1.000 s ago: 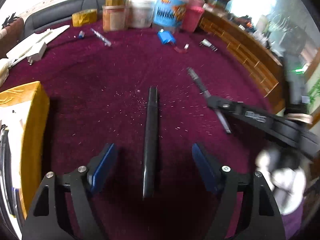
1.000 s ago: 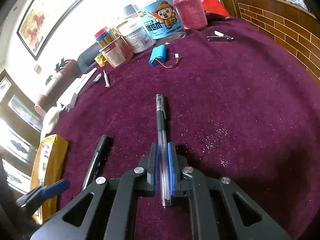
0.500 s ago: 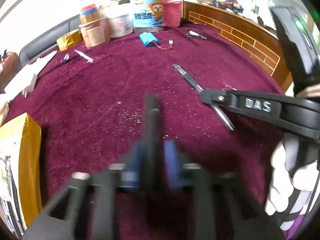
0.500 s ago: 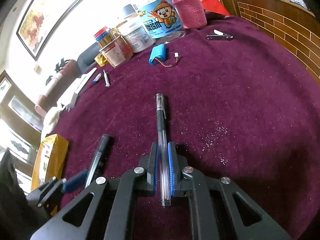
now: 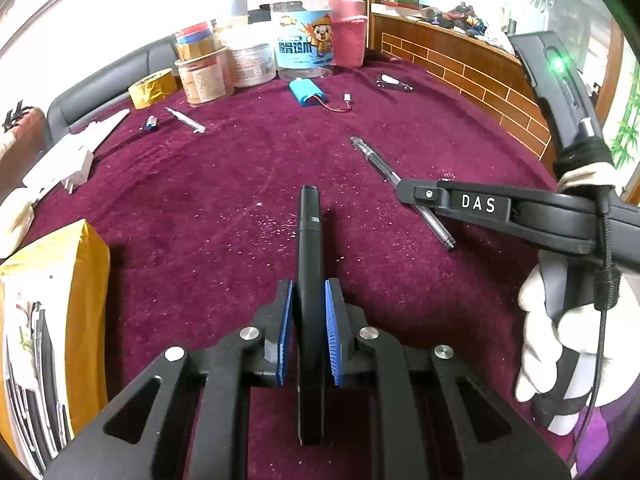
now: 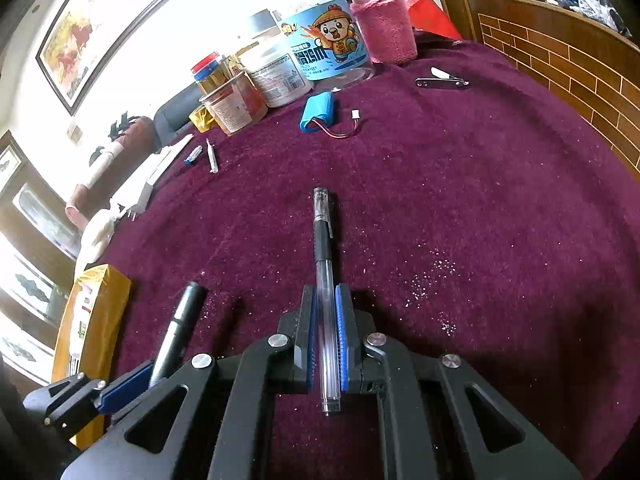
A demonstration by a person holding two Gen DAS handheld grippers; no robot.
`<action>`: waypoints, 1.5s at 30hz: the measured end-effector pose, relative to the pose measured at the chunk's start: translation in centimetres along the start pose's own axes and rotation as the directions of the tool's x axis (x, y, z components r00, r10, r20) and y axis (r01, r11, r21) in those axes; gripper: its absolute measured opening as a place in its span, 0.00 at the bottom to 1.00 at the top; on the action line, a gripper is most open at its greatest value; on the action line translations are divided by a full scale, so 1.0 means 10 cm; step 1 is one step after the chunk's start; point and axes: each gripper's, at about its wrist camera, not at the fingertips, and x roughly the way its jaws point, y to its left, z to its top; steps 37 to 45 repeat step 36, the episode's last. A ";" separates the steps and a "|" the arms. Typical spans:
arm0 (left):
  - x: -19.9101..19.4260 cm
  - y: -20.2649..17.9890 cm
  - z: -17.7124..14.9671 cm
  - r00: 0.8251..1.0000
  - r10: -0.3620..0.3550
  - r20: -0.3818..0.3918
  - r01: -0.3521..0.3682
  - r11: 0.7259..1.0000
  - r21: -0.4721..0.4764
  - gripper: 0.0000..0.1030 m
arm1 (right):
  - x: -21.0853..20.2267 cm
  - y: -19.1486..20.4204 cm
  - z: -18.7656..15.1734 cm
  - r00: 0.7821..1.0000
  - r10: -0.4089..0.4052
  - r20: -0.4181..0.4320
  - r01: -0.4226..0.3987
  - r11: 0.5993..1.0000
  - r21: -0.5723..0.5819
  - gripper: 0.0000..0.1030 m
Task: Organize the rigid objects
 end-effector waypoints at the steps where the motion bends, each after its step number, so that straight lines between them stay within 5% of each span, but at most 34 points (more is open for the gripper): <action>1: -0.02 0.02 -0.01 1.000 0.000 0.004 0.000 1.000 -0.004 0.12 | 0.00 0.00 0.00 1.000 -0.002 0.002 0.002 1.000 -0.003 0.07; 10: -0.18 0.27 -0.16 0.999 -0.023 0.026 0.025 0.997 -0.080 0.12 | 0.00 0.00 -0.01 1.000 0.003 0.009 -0.003 1.000 -0.004 0.08; 14: -0.55 0.50 -0.29 0.983 -0.011 0.181 0.042 0.985 -0.166 0.13 | -0.08 0.03 -0.01 0.998 -0.041 0.052 0.042 0.999 -0.013 0.09; 15: -0.68 0.56 -0.33 0.974 0.005 0.229 0.039 0.982 -0.186 0.21 | -0.13 0.06 0.00 0.995 -0.051 0.090 0.054 0.998 -0.029 0.11; 18: -1.09 0.84 -0.43 0.944 0.063 0.323 0.031 0.960 -0.279 0.89 | -0.34 0.22 -0.02 0.963 -0.123 0.239 0.149 0.985 -0.093 0.29; 21: -1.55 1.09 -0.57 0.905 0.154 0.397 -0.002 0.933 -0.360 0.91 | -0.60 0.54 -0.13 0.901 -0.206 0.382 0.286 0.944 -0.163 0.32; 22: -1.67 1.15 -0.61 0.890 0.200 0.411 -0.031 0.923 -0.384 1.00 | -0.71 0.68 -0.20 0.897 -0.172 0.406 0.267 0.945 -0.189 0.35; 24: -1.88 1.25 -0.70 0.855 0.320 0.409 -0.126 0.891 -0.436 1.00 | -0.86 0.97 -0.34 0.905 -0.110 0.412 0.227 0.942 -0.246 0.57; 25: -1.94 1.32 -0.76 0.836 0.368 0.406 -0.155 0.870 -0.469 1.00 | -0.91 1.14 -0.43 0.917 -0.070 0.393 0.194 0.938 -0.286 0.61; 26: -1.99 1.42 -0.80 0.838 0.361 0.408 -0.132 0.861 -0.491 1.00 | -0.94 1.28 -0.51 0.931 -0.025 0.364 0.152 0.934 -0.323 0.61; 28: -1.98 1.66 -0.84 0.885 0.300 0.355 -0.067 0.838 -0.541 1.00 | -0.94 1.54 -0.66 0.955 0.046 0.294 0.071 0.925 -0.373 0.61; 29: -1.97 1.72 -0.88 0.894 0.306 0.328 -0.073 0.820 -0.567 1.00 | -0.92 1.66 -0.73 0.964 0.072 0.258 0.037 0.919 -0.393 0.61; 32: -1.98 1.82 -1.03 0.870 0.426 0.248 -0.189 0.753 -0.630 1.00 | -0.85 1.93 -0.91 0.976 0.111 0.185 -0.017 0.894 -0.448 0.61; 35: -1.97 1.87 -1.13 0.865 0.456 0.208 -0.229 0.730 -0.644 1.00 | -0.78 2.14 -1.09 0.982 0.117 0.150 -0.026 0.865 -0.501 0.61; 45: -1.97 1.87 -1.14 0.863 0.464 0.201 -0.242 0.728 -0.642 1.00 | -0.76 2.18 -1.12 0.983 0.116 0.142 -0.028 0.860 -0.510 0.61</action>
